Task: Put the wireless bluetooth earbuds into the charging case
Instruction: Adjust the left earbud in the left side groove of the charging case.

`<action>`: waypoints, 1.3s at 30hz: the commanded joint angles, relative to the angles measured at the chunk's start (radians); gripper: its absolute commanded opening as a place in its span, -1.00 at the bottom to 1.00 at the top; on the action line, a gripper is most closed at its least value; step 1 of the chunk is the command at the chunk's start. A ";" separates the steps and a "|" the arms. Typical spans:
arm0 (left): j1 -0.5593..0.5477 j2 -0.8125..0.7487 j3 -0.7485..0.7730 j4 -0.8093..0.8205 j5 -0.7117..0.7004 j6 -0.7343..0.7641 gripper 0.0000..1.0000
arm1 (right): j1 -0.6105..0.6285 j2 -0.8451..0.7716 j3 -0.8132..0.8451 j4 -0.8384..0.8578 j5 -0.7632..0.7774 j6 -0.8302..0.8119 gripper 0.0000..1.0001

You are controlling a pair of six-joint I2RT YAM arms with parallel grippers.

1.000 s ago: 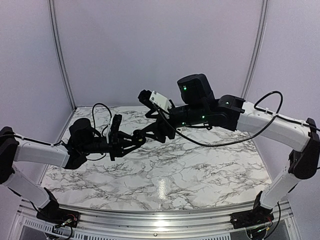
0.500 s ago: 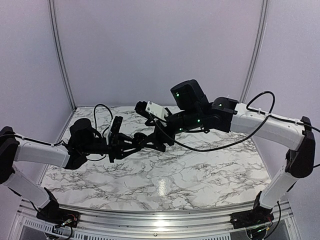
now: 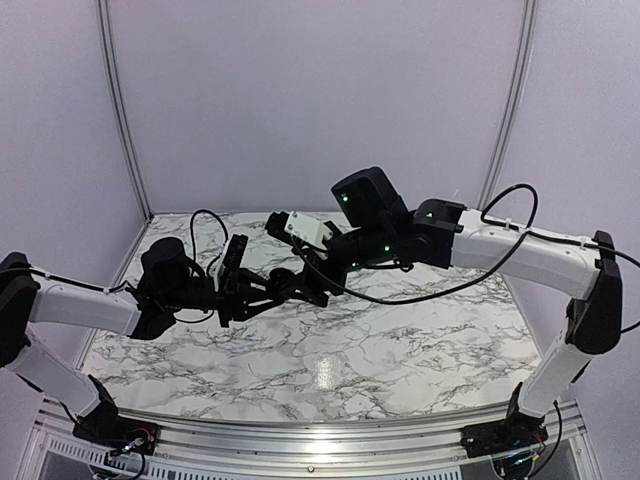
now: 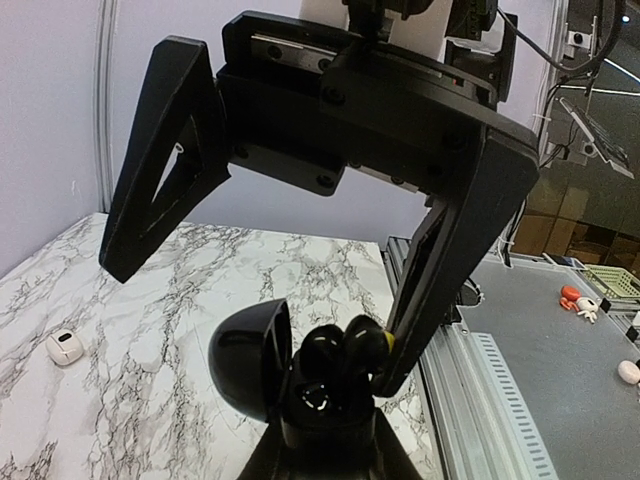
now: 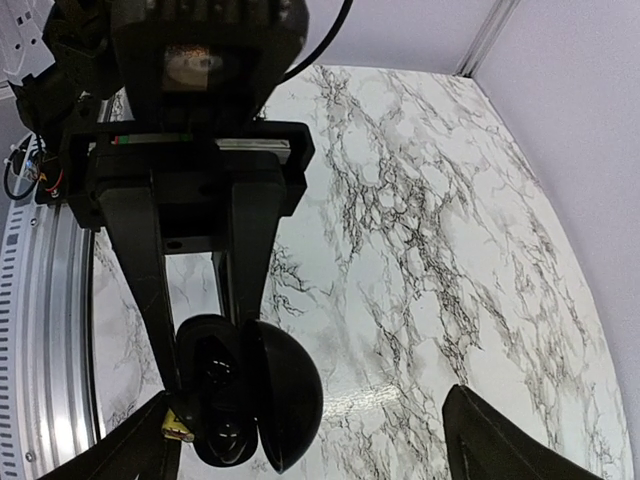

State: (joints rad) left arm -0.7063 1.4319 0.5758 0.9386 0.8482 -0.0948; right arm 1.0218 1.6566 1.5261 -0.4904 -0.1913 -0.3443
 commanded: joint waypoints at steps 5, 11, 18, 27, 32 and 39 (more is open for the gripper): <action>-0.013 0.013 0.027 0.039 0.000 0.016 -1.00 | 0.003 0.020 0.049 0.010 0.014 0.029 0.72; -0.015 0.018 0.024 0.040 -0.007 0.023 -1.00 | -0.013 0.025 0.055 0.020 -0.036 0.053 0.71; -0.017 0.020 0.024 0.040 -0.012 0.032 -1.00 | -0.022 0.036 0.063 0.025 -0.048 0.071 0.69; -0.022 0.027 0.022 0.039 -0.018 0.042 -1.00 | -0.025 0.049 0.074 0.034 -0.063 0.092 0.67; -0.025 0.030 0.022 0.036 -0.021 0.047 -1.00 | -0.032 0.051 0.077 0.044 -0.065 0.105 0.67; -0.029 0.035 0.026 0.029 -0.024 0.057 -1.00 | -0.045 0.055 0.081 0.053 -0.075 0.119 0.65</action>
State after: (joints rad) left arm -0.7258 1.4509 0.5762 0.9394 0.8127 -0.0593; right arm 0.9958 1.6997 1.5547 -0.4862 -0.2611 -0.2531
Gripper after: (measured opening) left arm 0.204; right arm 0.829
